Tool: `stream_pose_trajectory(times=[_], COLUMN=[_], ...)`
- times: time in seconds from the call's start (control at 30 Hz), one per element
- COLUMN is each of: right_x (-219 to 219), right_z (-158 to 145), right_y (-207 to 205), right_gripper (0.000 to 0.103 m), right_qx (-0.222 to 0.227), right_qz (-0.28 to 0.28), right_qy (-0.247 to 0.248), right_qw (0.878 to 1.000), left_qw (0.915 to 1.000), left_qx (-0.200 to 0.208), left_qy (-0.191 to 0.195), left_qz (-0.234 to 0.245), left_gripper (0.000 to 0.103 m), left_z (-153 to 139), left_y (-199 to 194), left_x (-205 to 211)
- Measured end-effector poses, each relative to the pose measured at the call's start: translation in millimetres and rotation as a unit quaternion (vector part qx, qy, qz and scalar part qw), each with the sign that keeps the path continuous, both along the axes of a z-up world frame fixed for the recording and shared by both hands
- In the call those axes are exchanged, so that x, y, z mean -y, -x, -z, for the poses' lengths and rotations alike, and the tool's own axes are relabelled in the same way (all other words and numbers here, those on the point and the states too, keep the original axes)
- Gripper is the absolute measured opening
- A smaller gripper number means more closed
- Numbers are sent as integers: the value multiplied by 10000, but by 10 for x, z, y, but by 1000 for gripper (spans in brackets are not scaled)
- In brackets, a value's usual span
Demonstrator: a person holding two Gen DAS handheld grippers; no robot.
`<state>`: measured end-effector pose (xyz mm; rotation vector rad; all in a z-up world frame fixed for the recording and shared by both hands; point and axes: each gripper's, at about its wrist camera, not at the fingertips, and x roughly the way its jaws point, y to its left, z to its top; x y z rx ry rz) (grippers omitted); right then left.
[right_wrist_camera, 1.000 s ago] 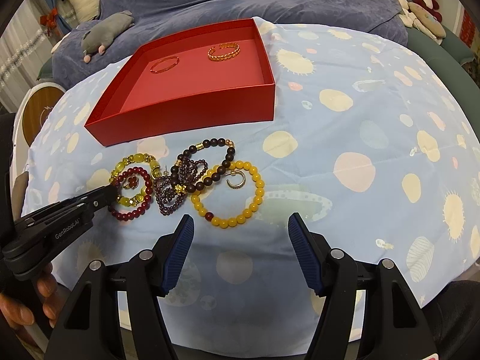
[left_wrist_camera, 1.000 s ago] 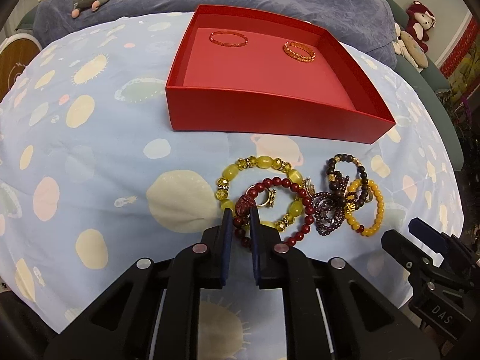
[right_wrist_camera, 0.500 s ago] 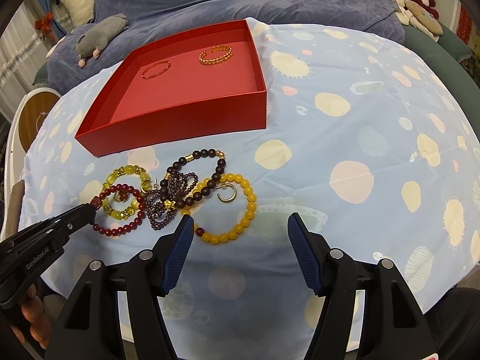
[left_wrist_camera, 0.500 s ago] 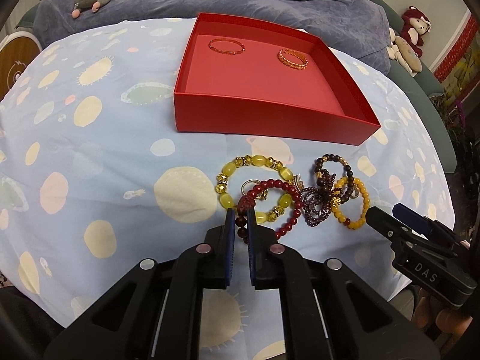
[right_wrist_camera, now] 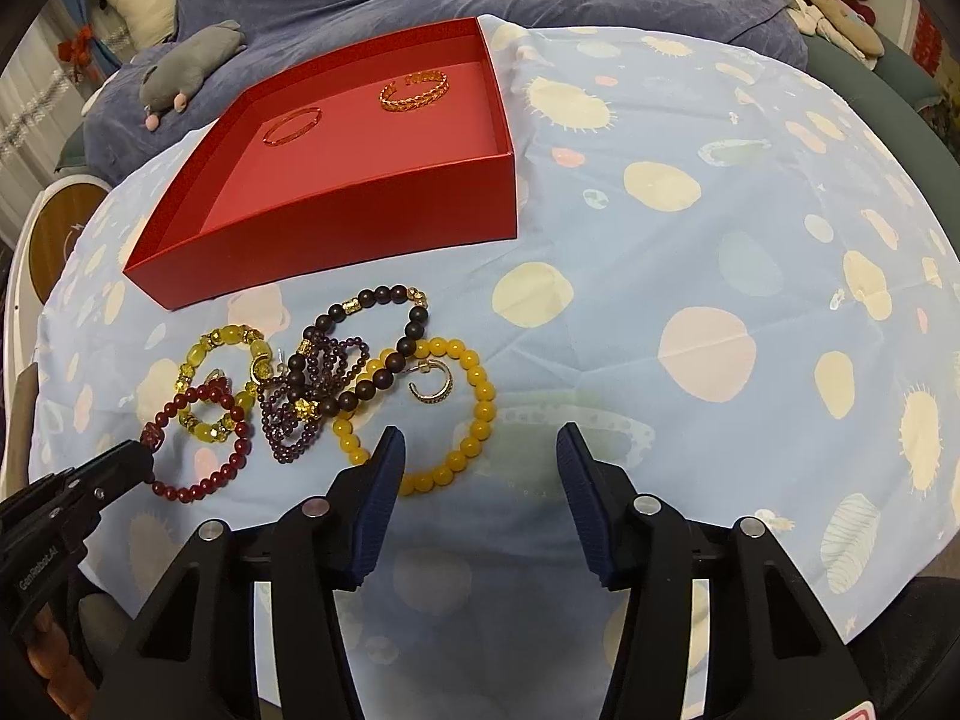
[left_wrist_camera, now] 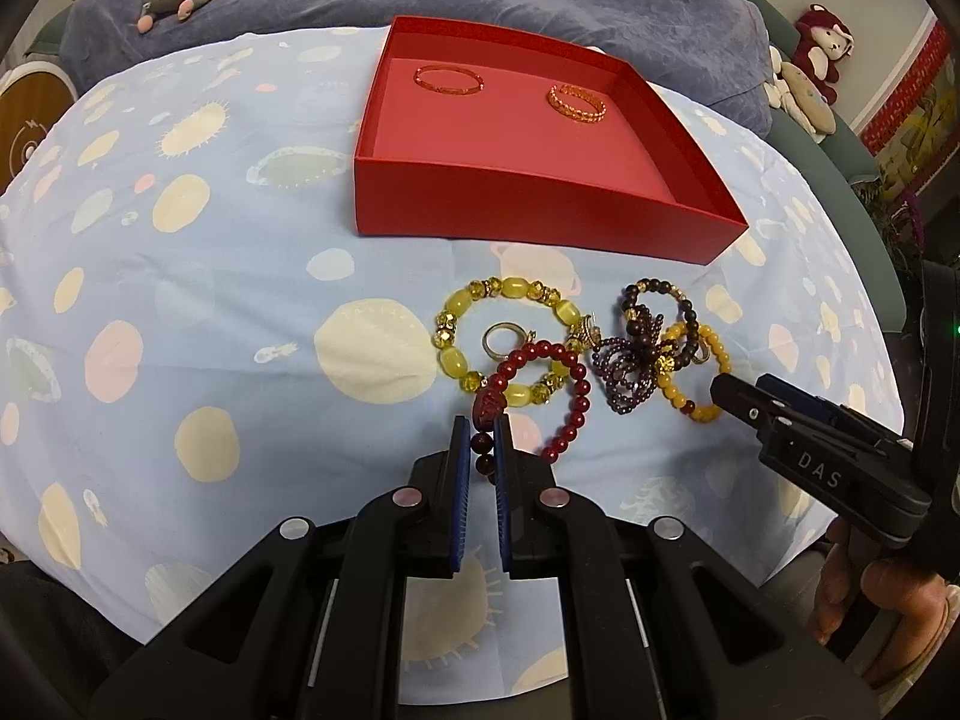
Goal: Organize jewelry
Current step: 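Lift the red bead bracelet with the left tool while the right tool grasps the yellow bead bracelet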
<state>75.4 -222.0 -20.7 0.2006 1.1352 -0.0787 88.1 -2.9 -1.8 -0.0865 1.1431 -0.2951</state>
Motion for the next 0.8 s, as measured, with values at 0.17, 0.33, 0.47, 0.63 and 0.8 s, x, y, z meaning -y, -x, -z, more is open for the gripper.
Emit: stream_pose_trajectory(times=[0.17,0.33,0.47,0.63,0.8], right_x=[-14,-45,-4,33,58], right_z=[44,50,47,45,15], right_y=[-55,-86,-67,-40,39], right_gripper=[39,30,16,7,7], right_qx=[-21,10,4,-64,-57], right_qz=[-5,-55,-24,-15,16], right_qy=[104,345,303,163,49], right_qw=[9999,9994,9995,9998,10000], left_qw=[9998,9998,9999,9994,9990], left_qx=[-178,-189,-20,126,134], left_qy=[-21,-5,-125,-277,-387], left_qz=[13,-36,109,161,198], left_gripper=[8,11,27,39,12], left_z=[131,195,191,187,193], left_y=[36,48,51,41,13], left_x=[7,21,129,256,250])
